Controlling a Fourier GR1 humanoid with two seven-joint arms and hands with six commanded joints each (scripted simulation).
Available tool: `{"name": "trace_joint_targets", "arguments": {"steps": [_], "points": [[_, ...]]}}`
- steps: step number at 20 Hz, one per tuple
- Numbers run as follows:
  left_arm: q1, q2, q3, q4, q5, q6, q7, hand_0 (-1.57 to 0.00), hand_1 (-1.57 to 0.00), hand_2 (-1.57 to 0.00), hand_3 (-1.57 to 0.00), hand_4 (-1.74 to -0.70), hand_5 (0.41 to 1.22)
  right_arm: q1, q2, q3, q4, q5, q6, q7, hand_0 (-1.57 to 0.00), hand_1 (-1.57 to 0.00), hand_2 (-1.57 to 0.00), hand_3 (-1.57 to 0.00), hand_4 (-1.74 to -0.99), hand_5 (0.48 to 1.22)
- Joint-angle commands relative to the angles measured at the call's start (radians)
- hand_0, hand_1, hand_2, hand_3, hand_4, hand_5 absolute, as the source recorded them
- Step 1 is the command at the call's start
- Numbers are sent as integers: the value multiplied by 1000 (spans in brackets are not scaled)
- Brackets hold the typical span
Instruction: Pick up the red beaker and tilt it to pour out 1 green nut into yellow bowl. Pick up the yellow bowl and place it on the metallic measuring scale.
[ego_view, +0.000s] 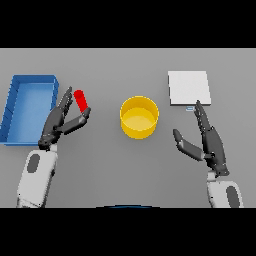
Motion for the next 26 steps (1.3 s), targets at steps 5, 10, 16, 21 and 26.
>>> {"name": "trace_joint_targets", "arguments": {"steps": [5,10,16,21,26], "points": [[-101,-5,5,119,-34,23,-27,1,1,1,1,-1197,657,16,-8,2,-11,-1,9,4,1,1,1,1,-1227,630],[-182,-11,23,233,-49,43,-48,1,1,1,1,-1203,671,11,-6,-8,-6,-11,5,10,1,1,1,1,-1238,638],[-263,-40,94,386,-3,60,-176,1,1,1,1,-1285,708,12,-2,-11,-16,-13,-1,25,1,1,1,1,-1246,645],[-324,-74,139,500,15,103,-244,-379,-406,-457,-518,-1410,874,23,-10,-11,-27,-13,4,17,1,1,1,1,-1236,647],[-321,-71,92,495,-67,181,-236,-1153,-1168,-1199,-1108,-1615,1107,23,-12,-13,-36,-13,0,17,1,1,1,1,-1241,650]]}}
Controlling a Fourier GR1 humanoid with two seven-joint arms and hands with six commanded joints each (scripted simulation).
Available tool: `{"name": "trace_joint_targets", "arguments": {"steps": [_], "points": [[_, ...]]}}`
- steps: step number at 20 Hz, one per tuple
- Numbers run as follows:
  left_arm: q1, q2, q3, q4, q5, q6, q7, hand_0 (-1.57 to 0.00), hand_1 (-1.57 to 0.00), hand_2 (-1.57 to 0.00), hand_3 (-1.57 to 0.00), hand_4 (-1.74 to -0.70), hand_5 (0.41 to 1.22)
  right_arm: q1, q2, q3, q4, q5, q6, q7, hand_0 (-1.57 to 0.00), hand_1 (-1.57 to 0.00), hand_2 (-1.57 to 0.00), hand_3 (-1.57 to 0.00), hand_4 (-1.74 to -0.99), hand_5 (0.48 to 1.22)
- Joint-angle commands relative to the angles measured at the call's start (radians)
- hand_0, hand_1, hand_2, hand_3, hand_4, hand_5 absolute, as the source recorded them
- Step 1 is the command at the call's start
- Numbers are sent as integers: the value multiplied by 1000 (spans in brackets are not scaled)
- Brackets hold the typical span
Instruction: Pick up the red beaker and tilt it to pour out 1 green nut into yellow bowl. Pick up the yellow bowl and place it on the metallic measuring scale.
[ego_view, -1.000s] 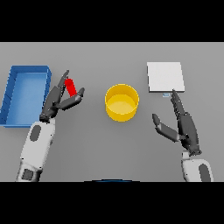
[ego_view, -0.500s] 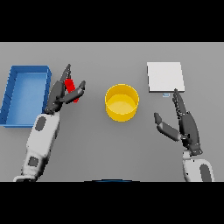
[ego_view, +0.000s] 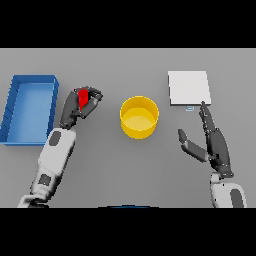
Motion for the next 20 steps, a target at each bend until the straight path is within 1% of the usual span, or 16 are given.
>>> {"name": "trace_joint_targets", "arguments": {"steps": [1,2,3,4,6,8,9,10,12,13,15,16,17,18,19,20], "points": [[-7,-3,-1,-3,6,-7,12,-1237,-1248,-1273,-1154,-1636,1130,-10,1,1,-2,-8,7,13,1,1,1,1,-1242,650],[-3,1,0,2,9,-12,6,-1304,-1313,-1333,-1237,-1597,1148,-17,8,-1,2,-18,6,23,1,1,1,1,-1250,647],[3,-1,-5,-8,8,-8,3,-1357,-1364,-1380,-1304,-1565,1163,-13,9,-2,8,-21,10,14,1,1,1,1,-1251,646],[-1,-5,-2,-7,6,-5,4,-1400,-1406,-1419,-1357,-1542,1174,-20,8,-4,9,-32,18,20,1,1,1,1,-1255,644],[8,-7,22,-25,57,-48,-29,-1462,-1465,-1473,-1434,-1614,1165,-9,6,-3,19,-11,6,4,1,1,1,1,-1245,642],[-7,-10,37,-49,100,-77,-23,-1501,-1503,-1509,-1484,-1660,1150,-7,9,1,11,-8,4,4,1,1,1,1,-1246,644],[-14,-7,45,-60,120,-90,-22,-1515,-1517,-1521,-1501,-1676,1144,-4,5,1,14,-2,2,-9,1,1,1,1,-1238,643],[-15,-4,42,-84,130,-96,-14,-1526,-1528,-1531,-1515,-1689,1140,-14,16,12,20,7,0,-2,1,1,1,1,-1236,644],[-12,10,29,-139,141,-107,22,-1542,-1543,-1545,-1535,-1708,1132,-6,16,12,26,14,-5,-23,1,1,1,1,-1228,645],[-6,22,17,-161,142,-123,23,-1548,-1549,-1551,-1542,-1714,1132,-10,14,12,23,17,-6,-15,1,1,1,1,-1227,647],[-9,40,-12,-184,122,-123,48,-1556,-1557,-1558,-1553,-1724,1130,-1,9,13,17,31,-15,-37,1,1,1,1,-1219,653],[-12,44,-27,-191,112,-121,62,-1556,-1557,-1558,-1553,-1724,1132,-9,13,20,12,43,-21,-29,1,1,1,1,-1219,656],[-14,48,-40,-198,102,-118,72,-1556,-1557,-1558,-1553,-1724,1133,-2,8,17,18,41,-17,-51,1,1,1,1,-1219,659],[-18,50,-53,-203,92,-115,82,-1556,-1557,-1558,-1553,-1724,1135,-14,12,21,34,50,-22,-43,1,1,1,1,-1219,660],[-21,53,-65,-208,82,-111,90,-1556,-1557,-1558,-1553,-1724,1138,-9,8,18,22,47,-21,-43,1,1,1,1,-1219,661],[-30,57,-75,-211,74,-109,100,-1556,-1557,-1558,-1553,-1724,1139,-1,5,20,18,50,-20,-57,1,1,1,1,-1219,661]]}}
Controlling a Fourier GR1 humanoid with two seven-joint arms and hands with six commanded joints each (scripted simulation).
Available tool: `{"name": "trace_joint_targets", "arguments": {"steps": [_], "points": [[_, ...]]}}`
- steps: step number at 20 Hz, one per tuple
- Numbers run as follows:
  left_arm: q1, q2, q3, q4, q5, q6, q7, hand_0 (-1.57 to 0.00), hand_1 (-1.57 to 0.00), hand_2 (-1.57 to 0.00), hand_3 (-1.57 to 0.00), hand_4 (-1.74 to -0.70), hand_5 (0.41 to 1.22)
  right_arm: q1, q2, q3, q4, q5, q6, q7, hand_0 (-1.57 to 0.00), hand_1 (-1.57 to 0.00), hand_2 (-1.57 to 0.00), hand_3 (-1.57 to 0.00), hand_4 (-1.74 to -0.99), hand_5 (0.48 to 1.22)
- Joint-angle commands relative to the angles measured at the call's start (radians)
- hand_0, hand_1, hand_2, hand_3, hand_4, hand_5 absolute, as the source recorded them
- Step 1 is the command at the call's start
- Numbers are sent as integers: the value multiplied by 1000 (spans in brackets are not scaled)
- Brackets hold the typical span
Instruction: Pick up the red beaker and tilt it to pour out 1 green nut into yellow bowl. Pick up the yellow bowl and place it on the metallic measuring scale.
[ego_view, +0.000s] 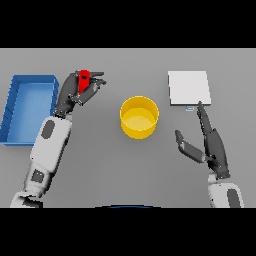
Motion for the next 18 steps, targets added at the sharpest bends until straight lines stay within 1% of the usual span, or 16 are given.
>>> {"name": "trace_joint_targets", "arguments": {"steps": [1,2,4,6,7,9,11,12,13,15,17,18], "points": [[-5,5,-23,1,-29,10,9,-1559,-1560,-1561,-1556,-1727,1138,-1,2,1,-1,9,-9,10,1,1,1,1,-1213,662],[-7,20,-54,-3,-61,8,10,-1562,-1562,-1563,-1559,-1730,1134,-3,-1,0,-1,14,-10,18,1,1,1,1,-1210,664],[-32,69,-107,-28,-116,-6,74,-1565,-1565,-1566,-1563,-1734,1124,5,0,-1,-7,6,-5,38,1,1,1,1,-1199,658],[-49,105,-172,-43,-177,-20,105,-1567,-1567,-1568,-1566,-1737,1120,5,-4,3,-12,15,-6,35,1,1,1,1,-1190,658],[-71,116,-206,-42,-211,-29,137,-1568,-1568,-1568,-1567,-1737,1125,-7,-8,-3,-4,4,1,46,1,1,1,1,-1186,660],[-101,134,-277,-55,-273,-53,183,-1569,-1569,-1569,-1569,-1739,1129,-7,-9,0,-5,3,8,45,1,1,1,1,-1178,663],[-144,148,-339,-41,-333,-71,203,-1570,-1570,-1570,-1569,-1740,1139,-13,-13,-6,-3,-8,14,43,1,1,1,1,-1178,667],[-162,159,-372,-37,-367,-82,227,-1570,-1570,-1570,-1570,-1740,1147,-3,-6,0,-8,-13,19,45,1,1,1,1,-1182,668],[-180,171,-411,-40,-408,-89,241,-1570,-1570,-1570,-1570,-1740,1162,-6,-1,-1,-8,-17,18,56,1,1,1,1,-1181,669],[-224,186,-487,-20,-487,-116,261,-1570,-1571,-1571,-1570,-1740,1183,-3,-2,0,-7,-14,18,49,1,1,1,1,-1183,673],[-270,197,-541,2,-536,-161,279,-1571,-1571,-1571,-1571,-1741,1197,-8,-4,-9,-10,-27,22,59,1,1,1,1,-1187,676],[-295,199,-572,29,-561,-190,277,-1571,-1571,-1571,-1571,-1689,1202,-3,-4,-6,-18,-26,21,64,1,1,1,1,-1191,675]]}}
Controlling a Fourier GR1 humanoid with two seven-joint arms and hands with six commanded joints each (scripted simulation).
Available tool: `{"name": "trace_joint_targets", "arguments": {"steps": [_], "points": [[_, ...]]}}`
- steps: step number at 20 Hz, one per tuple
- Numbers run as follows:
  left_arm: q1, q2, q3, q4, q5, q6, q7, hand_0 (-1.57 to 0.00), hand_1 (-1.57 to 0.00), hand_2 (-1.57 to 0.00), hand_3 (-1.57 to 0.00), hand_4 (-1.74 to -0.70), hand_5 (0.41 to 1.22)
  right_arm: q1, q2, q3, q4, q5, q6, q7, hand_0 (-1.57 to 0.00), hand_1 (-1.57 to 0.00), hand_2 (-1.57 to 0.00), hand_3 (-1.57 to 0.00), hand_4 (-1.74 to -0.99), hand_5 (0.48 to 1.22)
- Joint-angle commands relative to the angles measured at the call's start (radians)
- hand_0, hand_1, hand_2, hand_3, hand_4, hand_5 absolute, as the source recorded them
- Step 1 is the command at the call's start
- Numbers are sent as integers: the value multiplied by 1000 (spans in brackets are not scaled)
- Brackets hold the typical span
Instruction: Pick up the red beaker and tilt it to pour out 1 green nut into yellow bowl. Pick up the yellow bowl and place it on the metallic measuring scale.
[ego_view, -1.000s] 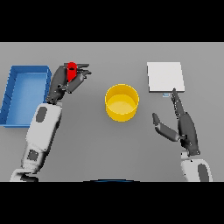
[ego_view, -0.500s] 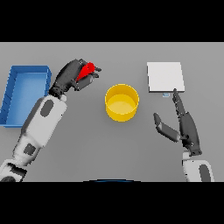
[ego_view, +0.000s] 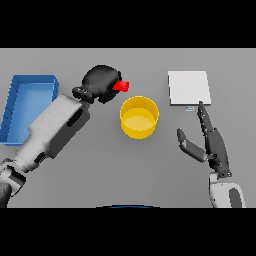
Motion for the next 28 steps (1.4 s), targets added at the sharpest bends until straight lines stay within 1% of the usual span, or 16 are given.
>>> {"name": "trace_joint_targets", "arguments": {"steps": [1,3,6,7,8,9,10,11,12,16,18,20,21,24,26,28], "points": [[-16,2,-33,12,-29,-16,2,-1571,-1571,-1571,-1492,-1698,1205,-3,-4,-12,2,-15,3,9,1,1,1,1,-1190,675],[-70,5,-89,45,-76,-64,-8,-1571,-1571,-1571,-1383,-1710,1211,4,14,-2,7,-12,-2,17,1,1,1,1,-1195,671],[-135,11,-168,89,-135,-114,-47,-1571,-1571,-1571,-1332,-1718,1216,22,19,-13,0,-48,12,0,1,1,1,1,-1202,651],[-160,5,-192,96,-150,-130,-65,-1571,-1571,-1571,-1295,-1719,1217,17,32,-4,8,-41,7,12,1,1,1,1,-1206,639],[-174,1,-217,112,-165,-137,-88,-1571,-1571,-1571,-1350,-1721,1218,23,35,-6,4,-49,9,5,1,1,1,1,-1212,631],[-192,1,-235,123,-175,-144,-111,-1571,-1571,-1571,-1394,-1723,1218,29,36,-1,3,-33,0,-6,1,1,1,1,-1220,624],[-200,-1,-263,121,-192,-141,-131,-1571,-1571,-1571,-1429,-1725,1219,15,33,-1,1,-18,-11,4,1,1,1,1,-1221,617],[-220,-4,-283,135,-206,-149,-143,-1571,-1571,-1571,-1458,-1727,1219,16,34,0,-2,-9,-20,-4,1,1,1,1,-1221,610],[-242,-10,-306,142,-223,-159,-147,-1571,-1571,-1571,-1480,-1729,1220,8,32,-5,15,-2,-26,2,1,1,1,1,-1214,600],[-312,-14,-402,195,-292,-158,-212,-1571,-1571,-1571,-1534,-1734,1220,19,37,-1,7,4,-33,-20,1,1,1,1,-1185,575],[-324,-3,-456,179,-331,-162,-215,-1571,-1571,-1571,-1547,-1737,1221,4,40,6,10,21,-43,-15,1,1,1,1,-1160,569],[-357,-5,-497,172,-361,-174,-226,-1571,-1571,-1571,-1556,-1738,1221,4,42,-3,11,5,-39,-12,1,1,1,1,-1148,566],[-368,9,-515,172,-370,-170,-251,-1571,-1571,-1571,-1559,-1738,1221,15,36,-3,1,-1,-31,-20,1,1,1,1,-1147,566],[-388,-10,-582,196,-417,-152,-263,-1571,-1571,-1571,-1565,-1736,1221,12,37,1,1,4,-32,-8,1,1,1,1,-1129,566],[-402,-14,-616,207,-438,-140,-276,-1571,-1571,-1571,-1567,-1733,1221,10,35,3,10,19,-39,-21,1,1,1,1,-1136,578],[-431,-24,-648,213,-463,-140,-276,-1571,-1571,-1571,-1568,-1732,1221,10,33,-6,9,-3,-30,-20,1,1,1,1,-1135,580]]}}
